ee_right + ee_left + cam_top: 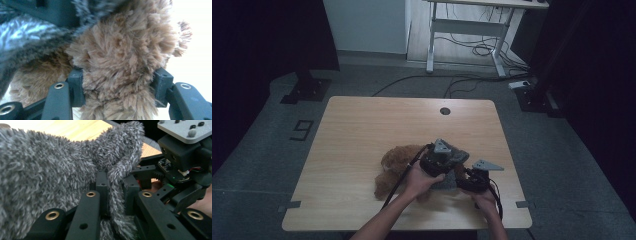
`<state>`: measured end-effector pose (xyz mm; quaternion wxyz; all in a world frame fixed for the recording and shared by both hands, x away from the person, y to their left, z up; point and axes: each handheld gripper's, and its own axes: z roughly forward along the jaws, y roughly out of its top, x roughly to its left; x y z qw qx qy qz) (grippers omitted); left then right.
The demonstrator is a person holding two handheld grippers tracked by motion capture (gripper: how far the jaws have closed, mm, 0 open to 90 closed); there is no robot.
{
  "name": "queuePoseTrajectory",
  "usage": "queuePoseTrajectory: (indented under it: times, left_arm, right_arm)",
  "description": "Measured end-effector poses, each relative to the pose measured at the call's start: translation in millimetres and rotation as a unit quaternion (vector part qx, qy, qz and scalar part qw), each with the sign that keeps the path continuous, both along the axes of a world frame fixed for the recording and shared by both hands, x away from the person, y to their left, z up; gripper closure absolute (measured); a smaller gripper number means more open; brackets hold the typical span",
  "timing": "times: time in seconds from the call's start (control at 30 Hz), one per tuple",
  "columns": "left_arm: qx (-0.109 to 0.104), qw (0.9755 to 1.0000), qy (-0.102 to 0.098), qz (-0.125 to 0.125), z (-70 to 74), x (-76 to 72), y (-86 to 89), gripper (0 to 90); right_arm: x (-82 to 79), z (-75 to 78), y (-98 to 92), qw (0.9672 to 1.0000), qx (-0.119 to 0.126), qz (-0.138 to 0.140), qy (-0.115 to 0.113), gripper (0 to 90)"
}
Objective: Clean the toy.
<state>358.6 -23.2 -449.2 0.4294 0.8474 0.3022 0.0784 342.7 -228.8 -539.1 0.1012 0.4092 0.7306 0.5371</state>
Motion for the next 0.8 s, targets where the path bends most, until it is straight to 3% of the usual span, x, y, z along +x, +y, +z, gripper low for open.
queuePoseTrajectory:
  times: [0.17, 0.27, 0.43, 0.63, 0.8]
  left_arm:
    - [0.021, 0.9991, -0.019, 0.032, 2.5, 1.2, 25.2, 78.9]
    - [0.010, 0.9983, -0.014, 0.055, 4.6, 5.6, 47.0, 78.9]
    - [0.012, 0.9955, -0.044, 0.084, 13.8, 2.0, 80.5, 78.8]
    - [-0.037, 0.9891, -0.012, 0.142, 4.1, 12.7, 137.2, 78.6]
    - [-0.039, 0.9839, -0.012, 0.174, -7.2, 11.9, 161.8, 78.8]
  right_arm:
    - [0.2, 0.2, 0.8, 1.0000, 0.000, -0.003, -0.001, 43.1]
    - [0.0, 0.1, 1.0, 1.0000, 0.000, -0.002, -0.002, 43.1]
    - [0.1, -0.4, -0.1, 1.0000, -0.001, 0.002, -0.004, 43.1]
    - [-0.9, -0.3, 1.7, 1.0000, 0.001, 0.002, -0.008, 43.1]
    - [-1.5, 0.2, 3.1, 0.9999, -0.002, 0.002, -0.011, 43.2]
